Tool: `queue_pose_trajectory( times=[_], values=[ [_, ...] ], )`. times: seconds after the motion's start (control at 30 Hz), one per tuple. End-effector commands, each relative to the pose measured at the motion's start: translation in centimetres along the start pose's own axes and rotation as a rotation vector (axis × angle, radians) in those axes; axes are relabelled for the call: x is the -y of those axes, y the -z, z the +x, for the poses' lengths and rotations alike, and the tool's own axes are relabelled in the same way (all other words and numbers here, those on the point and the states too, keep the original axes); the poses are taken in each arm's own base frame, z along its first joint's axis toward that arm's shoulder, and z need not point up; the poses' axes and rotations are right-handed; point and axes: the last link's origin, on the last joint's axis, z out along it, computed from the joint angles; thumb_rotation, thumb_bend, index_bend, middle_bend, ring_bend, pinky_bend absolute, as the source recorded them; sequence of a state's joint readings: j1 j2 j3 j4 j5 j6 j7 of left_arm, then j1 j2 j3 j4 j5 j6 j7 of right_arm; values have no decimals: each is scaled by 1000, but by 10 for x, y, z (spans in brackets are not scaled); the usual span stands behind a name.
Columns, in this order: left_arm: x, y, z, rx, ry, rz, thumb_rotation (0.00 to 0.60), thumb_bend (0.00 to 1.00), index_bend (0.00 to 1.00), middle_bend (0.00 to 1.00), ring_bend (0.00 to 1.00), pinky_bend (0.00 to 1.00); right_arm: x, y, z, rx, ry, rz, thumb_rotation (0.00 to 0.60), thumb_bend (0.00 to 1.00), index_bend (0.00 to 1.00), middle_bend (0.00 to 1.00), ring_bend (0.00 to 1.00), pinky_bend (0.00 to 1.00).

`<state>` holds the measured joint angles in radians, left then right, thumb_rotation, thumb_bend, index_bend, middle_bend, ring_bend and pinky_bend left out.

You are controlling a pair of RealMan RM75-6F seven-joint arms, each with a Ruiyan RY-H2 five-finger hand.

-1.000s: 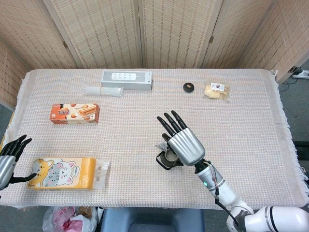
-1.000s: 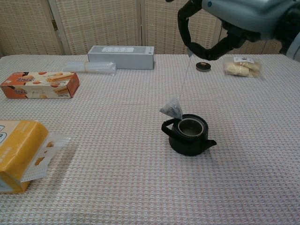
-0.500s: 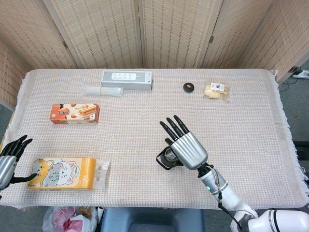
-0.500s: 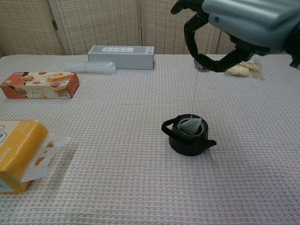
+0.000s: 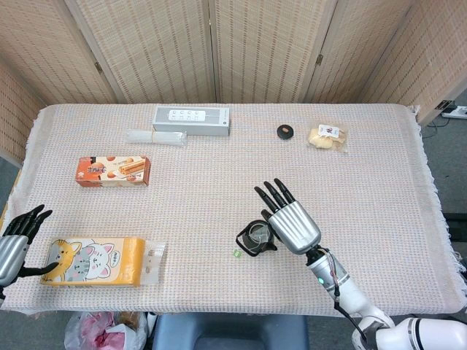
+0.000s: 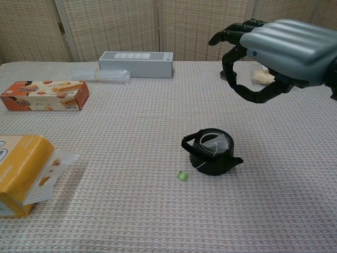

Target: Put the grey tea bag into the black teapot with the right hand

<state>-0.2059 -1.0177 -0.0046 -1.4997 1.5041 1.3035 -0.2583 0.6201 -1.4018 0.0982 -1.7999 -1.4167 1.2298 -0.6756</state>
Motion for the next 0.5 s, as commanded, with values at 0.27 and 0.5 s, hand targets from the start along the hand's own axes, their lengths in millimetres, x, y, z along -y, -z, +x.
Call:
queue_pose_trajectory(
  times=[0.27,0.5],
  values=[
    [-1,-4,-3,16,-11,6,600,139,0,0,0,92,-24,11,-1,88,-33,-3,600,343,322,33,0,0],
    [-1,-6,-4,19,-16,10,600,139,0,0,0,92,-34,10,8,321,4,24,600,389,0,10,0,0]
  ],
)
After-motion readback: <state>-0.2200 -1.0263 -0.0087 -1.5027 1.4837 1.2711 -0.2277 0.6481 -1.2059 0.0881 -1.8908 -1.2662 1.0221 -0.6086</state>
